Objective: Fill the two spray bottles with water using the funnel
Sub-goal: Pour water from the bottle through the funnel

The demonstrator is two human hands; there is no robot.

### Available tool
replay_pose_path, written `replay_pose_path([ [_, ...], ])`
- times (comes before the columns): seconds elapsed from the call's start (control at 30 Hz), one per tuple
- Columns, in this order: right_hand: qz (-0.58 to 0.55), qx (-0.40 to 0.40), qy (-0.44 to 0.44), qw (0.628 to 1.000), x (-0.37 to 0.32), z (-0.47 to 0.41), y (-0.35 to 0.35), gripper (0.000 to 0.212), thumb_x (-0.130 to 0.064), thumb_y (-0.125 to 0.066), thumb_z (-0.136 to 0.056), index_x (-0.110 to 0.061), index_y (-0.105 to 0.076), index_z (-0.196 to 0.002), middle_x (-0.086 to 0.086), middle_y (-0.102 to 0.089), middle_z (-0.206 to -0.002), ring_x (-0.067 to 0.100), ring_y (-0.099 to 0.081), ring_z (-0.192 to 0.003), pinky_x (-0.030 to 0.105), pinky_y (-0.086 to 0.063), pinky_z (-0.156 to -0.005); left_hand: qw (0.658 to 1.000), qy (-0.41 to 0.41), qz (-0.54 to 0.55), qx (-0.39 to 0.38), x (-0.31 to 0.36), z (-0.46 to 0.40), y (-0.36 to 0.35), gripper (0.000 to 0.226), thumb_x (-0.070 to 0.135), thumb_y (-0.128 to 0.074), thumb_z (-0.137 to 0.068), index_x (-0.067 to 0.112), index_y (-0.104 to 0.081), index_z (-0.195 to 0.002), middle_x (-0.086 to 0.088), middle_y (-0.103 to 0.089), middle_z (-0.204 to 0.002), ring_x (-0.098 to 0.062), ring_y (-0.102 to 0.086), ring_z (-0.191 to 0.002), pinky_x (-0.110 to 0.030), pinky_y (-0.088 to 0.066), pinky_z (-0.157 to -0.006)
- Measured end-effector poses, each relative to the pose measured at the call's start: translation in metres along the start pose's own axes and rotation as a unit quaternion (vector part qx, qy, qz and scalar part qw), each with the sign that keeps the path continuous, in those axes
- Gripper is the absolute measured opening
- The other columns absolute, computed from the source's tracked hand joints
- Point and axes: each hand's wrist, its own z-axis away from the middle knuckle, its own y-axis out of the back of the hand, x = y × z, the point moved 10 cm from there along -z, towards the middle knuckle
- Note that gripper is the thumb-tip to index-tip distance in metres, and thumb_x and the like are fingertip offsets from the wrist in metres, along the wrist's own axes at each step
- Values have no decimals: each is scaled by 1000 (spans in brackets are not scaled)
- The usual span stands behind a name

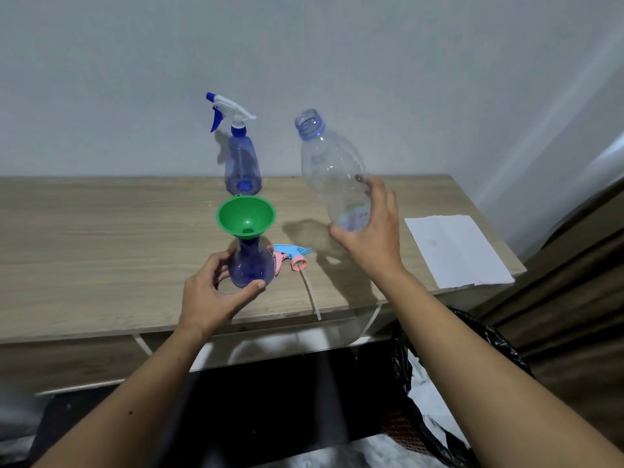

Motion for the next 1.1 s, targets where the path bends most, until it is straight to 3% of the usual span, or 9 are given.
replay_pose_path([
  [0.07,41,-22,10,999,-1,-2,1,87,-21,-84,-63,-25,-51,-144,4,-51,-130,27,-52,-121,46,-46,-106,1000,6,-2,4,-2,0,0,75,38,-103,-62,30,-67,-127,14,-78,-116,0,-75,-108,-31,-60,-101],
  [0.17,89,-46,19,995,2,-3,4,88,-17,-85,-64,-29,-52,-145,4,-49,-133,26,-48,-123,42,-44,-106,1000,14,3,10,-3,1,1,77,50,-98,-58,33,-68,-126,12,-79,-115,-1,-75,-108,-29,-59,-100],
  [0.23,123,-63,27,990,1,-5,4,88,-18,-86,-65,-33,-53,-145,4,-49,-133,27,-48,-124,44,-43,-106,1000,13,-2,12,-2,1,1,74,43,-101,-60,35,-67,-125,12,-79,-115,-1,-75,-108,-28,-59,-100],
  [0.33,159,-85,44,983,0,-5,3,87,-23,-87,-67,-33,-54,-146,7,-49,-134,29,-48,-124,45,-42,-109,1000,6,-14,16,-2,1,2,69,28,-103,-67,34,-67,-125,13,-79,-115,-2,-75,-108,-29,-59,-100],
  [0.53,231,-97,89,964,-12,-7,4,80,-37,-84,-70,-33,-57,-145,8,-51,-126,31,-51,-116,40,-35,-101,1000,3,-24,18,-3,0,2,70,29,-103,-68,30,-67,-128,10,-79,-117,-2,-75,-109,-29,-59,-100],
  [0.73,256,-102,111,955,-18,-4,0,77,-46,-77,-73,-31,-56,-145,9,-51,-126,33,-52,-112,43,-38,-100,999,6,-31,21,-1,1,2,72,29,-103,-68,26,-68,-130,10,-78,-118,1,-74,-109,-25,-58,-99],
  [0.83,276,-108,123,947,-18,-5,-2,79,-39,-88,-75,-31,-54,-146,10,-50,-130,33,-50,-116,44,-39,-101,999,10,-28,21,1,1,3,70,29,-103,-68,30,-66,-127,11,-78,-117,3,-74,-108,-22,-58,-98],
  [1.0,307,-96,140,936,-23,-10,2,80,-23,-87,-70,-32,-55,-144,10,-50,-129,33,-50,-115,44,-40,-96,999,6,-25,20,4,2,3,70,29,-102,-68,29,-66,-128,8,-78,-118,5,-73,-108,-18,-58,-97],
  [1.1,322,-85,154,930,-28,-12,5,82,-17,-85,-66,-31,-56,-141,10,-50,-128,34,-51,-111,44,-40,-92,1000,9,-19,13,2,2,3,72,37,-102,-66,26,-68,-128,10,-78,-118,-1,-74,-110,-29,-61,-100],
])
